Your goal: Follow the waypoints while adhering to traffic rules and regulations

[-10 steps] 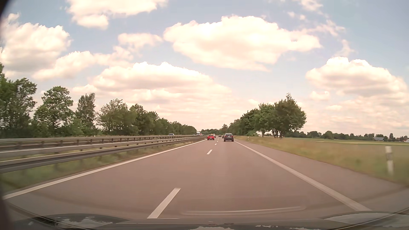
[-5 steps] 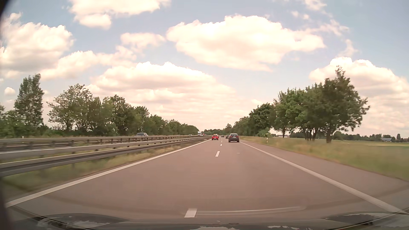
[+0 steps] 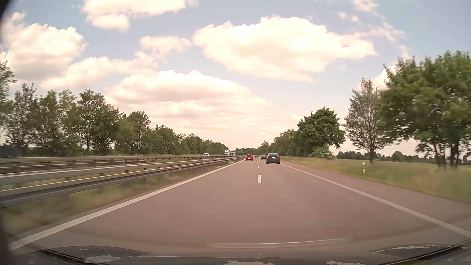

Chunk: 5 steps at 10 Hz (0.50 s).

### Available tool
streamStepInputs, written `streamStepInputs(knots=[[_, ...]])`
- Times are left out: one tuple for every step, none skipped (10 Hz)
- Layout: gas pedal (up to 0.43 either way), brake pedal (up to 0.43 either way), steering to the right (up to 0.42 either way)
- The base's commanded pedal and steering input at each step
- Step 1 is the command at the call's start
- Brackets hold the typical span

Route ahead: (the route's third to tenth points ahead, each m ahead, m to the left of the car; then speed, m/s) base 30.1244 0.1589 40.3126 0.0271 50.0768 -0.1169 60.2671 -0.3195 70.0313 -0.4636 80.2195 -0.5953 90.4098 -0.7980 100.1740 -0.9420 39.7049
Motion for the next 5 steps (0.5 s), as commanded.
streamStepInputs(knots=[[0.461,0.012,-0.001],[0.461,0.012,-0.001],[0.461,0.012,-0.001],[0.461,0.012,-0.001],[0.461,0.012,0.000]])
